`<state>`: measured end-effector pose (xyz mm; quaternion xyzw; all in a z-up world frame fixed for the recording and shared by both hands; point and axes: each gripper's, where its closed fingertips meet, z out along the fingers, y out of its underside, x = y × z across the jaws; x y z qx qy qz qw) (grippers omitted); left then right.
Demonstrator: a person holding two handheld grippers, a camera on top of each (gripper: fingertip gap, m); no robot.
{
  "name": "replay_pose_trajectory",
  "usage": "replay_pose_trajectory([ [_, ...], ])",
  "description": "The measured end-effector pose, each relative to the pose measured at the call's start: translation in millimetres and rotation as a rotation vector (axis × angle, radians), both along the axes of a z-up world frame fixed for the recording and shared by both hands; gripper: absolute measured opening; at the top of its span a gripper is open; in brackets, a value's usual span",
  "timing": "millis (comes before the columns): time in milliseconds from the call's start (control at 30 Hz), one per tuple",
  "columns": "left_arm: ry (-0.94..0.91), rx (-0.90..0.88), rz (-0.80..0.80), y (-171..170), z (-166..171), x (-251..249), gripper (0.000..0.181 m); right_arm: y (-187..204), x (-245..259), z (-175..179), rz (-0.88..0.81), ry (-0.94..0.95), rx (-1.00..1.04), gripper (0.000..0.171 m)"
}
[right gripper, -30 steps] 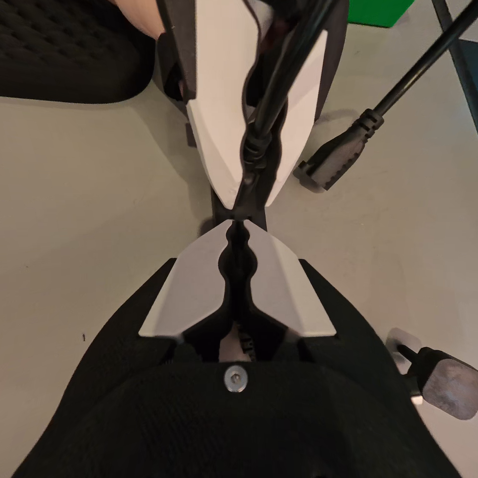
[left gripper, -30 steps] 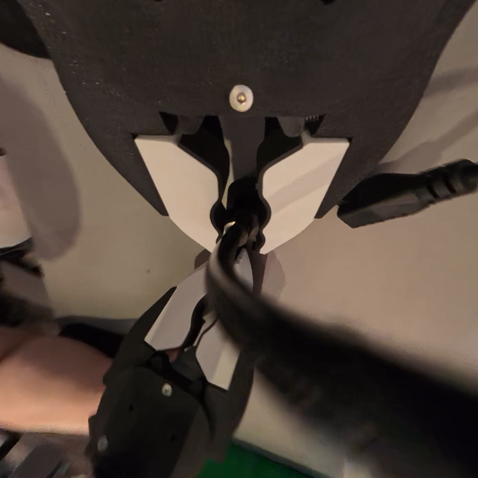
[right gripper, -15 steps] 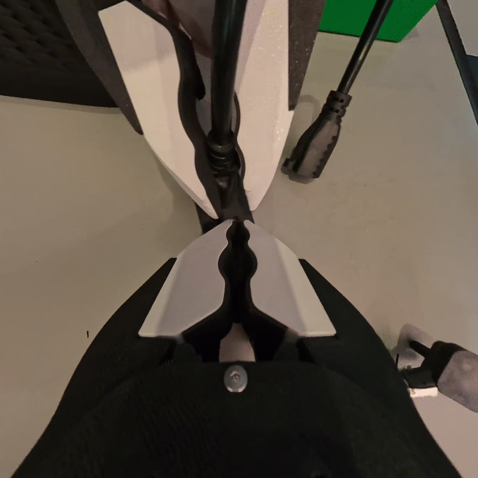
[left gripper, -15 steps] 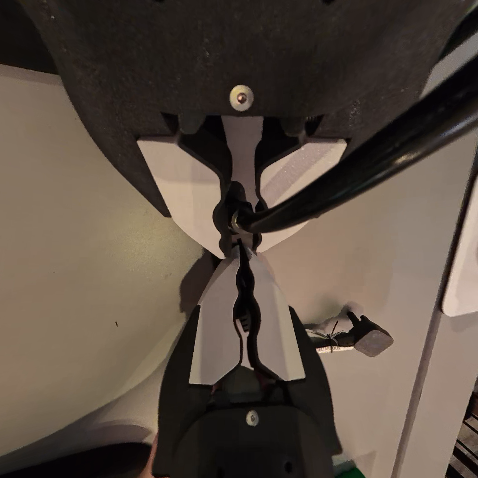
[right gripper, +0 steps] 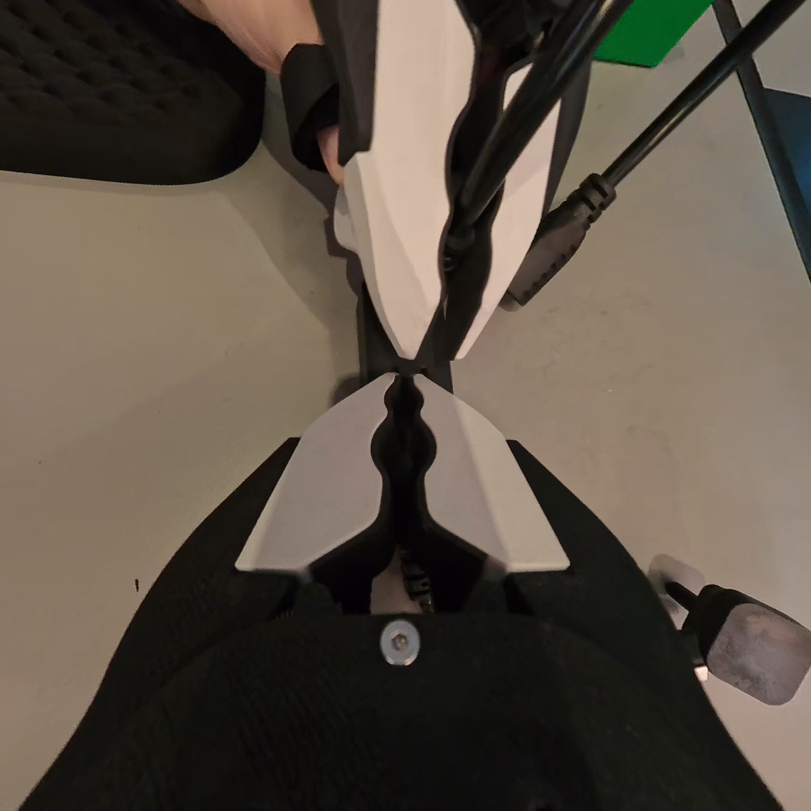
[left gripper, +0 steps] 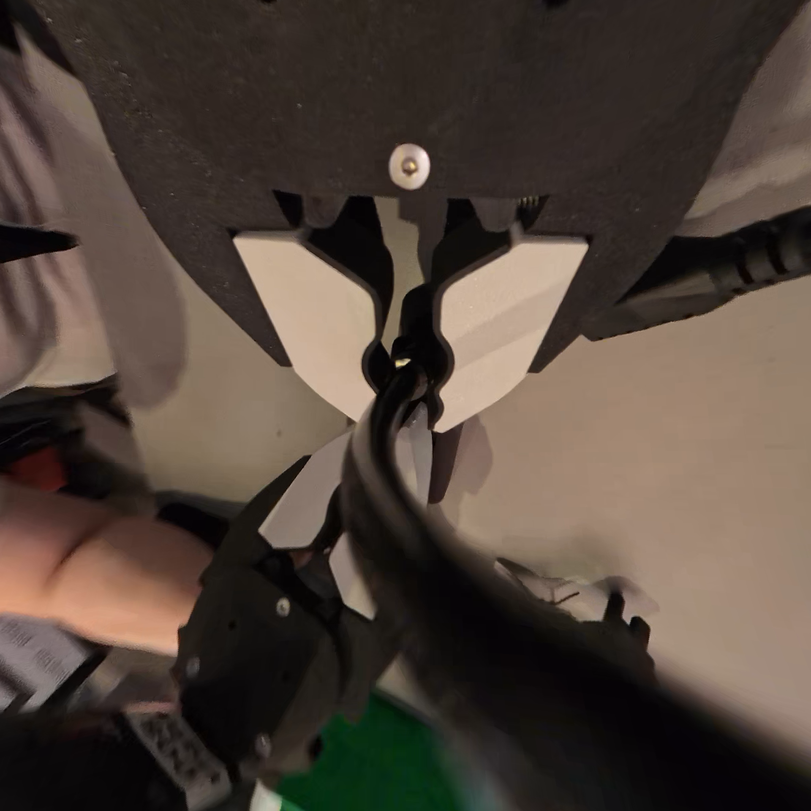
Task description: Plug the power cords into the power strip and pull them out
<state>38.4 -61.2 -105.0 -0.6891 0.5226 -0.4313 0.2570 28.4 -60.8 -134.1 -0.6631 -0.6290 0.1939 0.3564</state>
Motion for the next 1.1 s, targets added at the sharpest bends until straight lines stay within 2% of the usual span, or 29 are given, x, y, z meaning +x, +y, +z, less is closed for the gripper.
replay_pose_trajectory([
  [100, 0.011, 0.105, -0.058, -4.0, -0.8, -1.7, 0.014, -1.5, 0.2, -0.9, 0.012, -0.003, 0.006, 0.006],
  [200, -0.115, 0.016, -0.074, -1.4, 23.5, -11.3, 0.018, -1.6, -0.2, -0.5, 0.008, 0.004, 0.024, 0.005],
  [233, -0.139, -0.011, -0.07, 1.5, 30.1, -15.5, 0.025, -1.6, -0.2, -0.4, 0.007, 0.006, 0.031, 0.005],
  [300, -0.099, -0.032, -0.091, -0.5, 28.4, -21.0, 0.029, -1.6, -0.5, -0.2, 0.003, 0.008, 0.032, 0.006],
  [467, 0.103, 0.059, -0.084, -3.7, -3.0, -14.7, 0.042, -1.5, -0.7, 0.0, 0.008, 0.012, 0.042, 0.005],
  [533, 0.1, 0.096, -0.074, -2.7, -4.9, -13.2, 0.023, -1.5, -0.7, 0.2, 0.006, 0.014, 0.045, 0.005],
  [700, 0.07, 0.078, -0.087, -4.8, -5.0, -15.2, 0.025, -1.4, -0.9, 0.4, 0.003, 0.016, 0.048, 0.005],
  [833, 0.118, 0.118, -0.079, -2.4, -11.7, -18.2, 0.036, -1.4, -0.7, 0.5, 0.004, 0.017, 0.048, 0.005],
  [967, 0.18, 0.187, -0.075, -2.2, -23.9, -17.6, 0.034, -1.4, -0.6, 0.7, 0.002, 0.017, 0.051, 0.005],
  [1100, 0.155, 0.209, -0.056, 0.8, -23.2, -15.6, 0.029, 0.6, 0.4, 0.8, -0.011, 0.018, 0.057, 0.005],
])
